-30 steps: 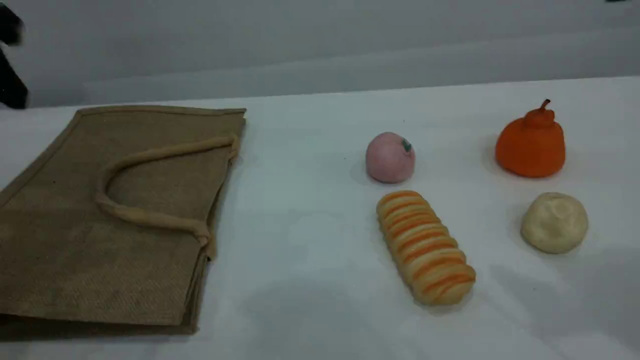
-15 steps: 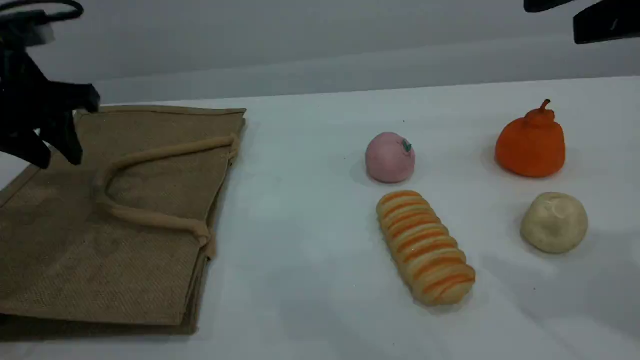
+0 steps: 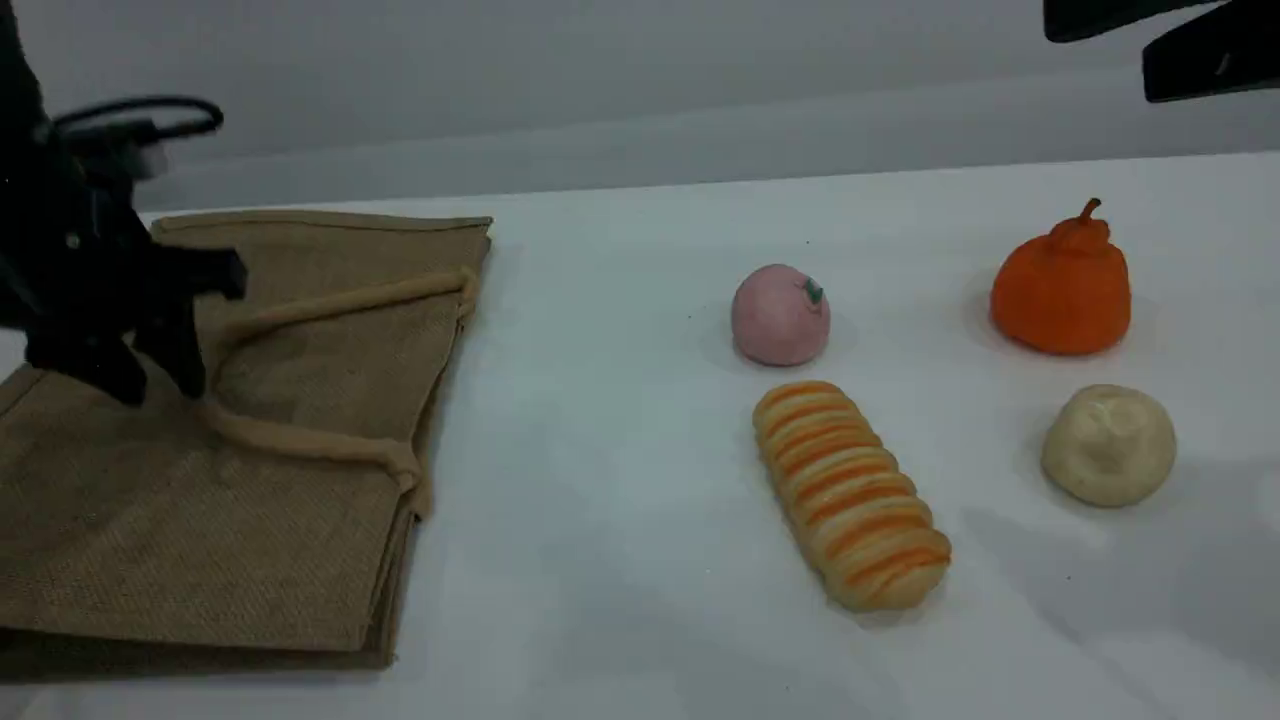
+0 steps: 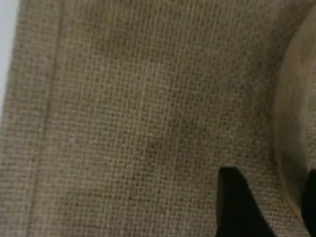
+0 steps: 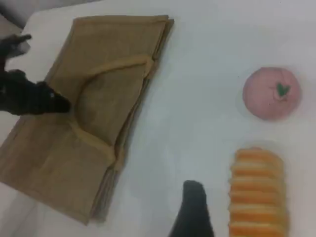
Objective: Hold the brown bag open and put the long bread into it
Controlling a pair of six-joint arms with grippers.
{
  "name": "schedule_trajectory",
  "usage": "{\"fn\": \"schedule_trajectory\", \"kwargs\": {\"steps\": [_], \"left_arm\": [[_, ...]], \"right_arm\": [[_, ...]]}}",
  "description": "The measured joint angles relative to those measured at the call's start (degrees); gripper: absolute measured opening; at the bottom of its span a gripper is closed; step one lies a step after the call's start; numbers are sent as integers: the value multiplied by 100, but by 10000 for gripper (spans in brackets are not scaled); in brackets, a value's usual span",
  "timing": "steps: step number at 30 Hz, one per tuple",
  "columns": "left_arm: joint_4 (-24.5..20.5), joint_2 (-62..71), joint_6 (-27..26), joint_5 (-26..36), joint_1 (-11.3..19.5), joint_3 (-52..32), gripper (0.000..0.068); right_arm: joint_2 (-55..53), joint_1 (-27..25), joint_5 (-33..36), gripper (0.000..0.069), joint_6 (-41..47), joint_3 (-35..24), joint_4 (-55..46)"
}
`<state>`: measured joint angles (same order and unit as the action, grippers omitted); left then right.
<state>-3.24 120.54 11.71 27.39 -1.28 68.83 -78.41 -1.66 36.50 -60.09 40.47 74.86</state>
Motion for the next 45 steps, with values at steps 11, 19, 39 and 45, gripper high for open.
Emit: {"fn": "schedule_trajectory", "kwargs": {"steps": [11,19,39,45], "left_arm": [[48,288,161,-447,0,54,306],[198,265,243,-355,0,54,306],[737,397,-416,458,0,956,306],[737,588,-410,363,0,961,306]], "right_arm": [[0,0,76,500,0,0,0],[0,0,93,500,7,0,0],[0,0,47,500,2,0,0],[0,0,47,500,-5,0,0]]}}
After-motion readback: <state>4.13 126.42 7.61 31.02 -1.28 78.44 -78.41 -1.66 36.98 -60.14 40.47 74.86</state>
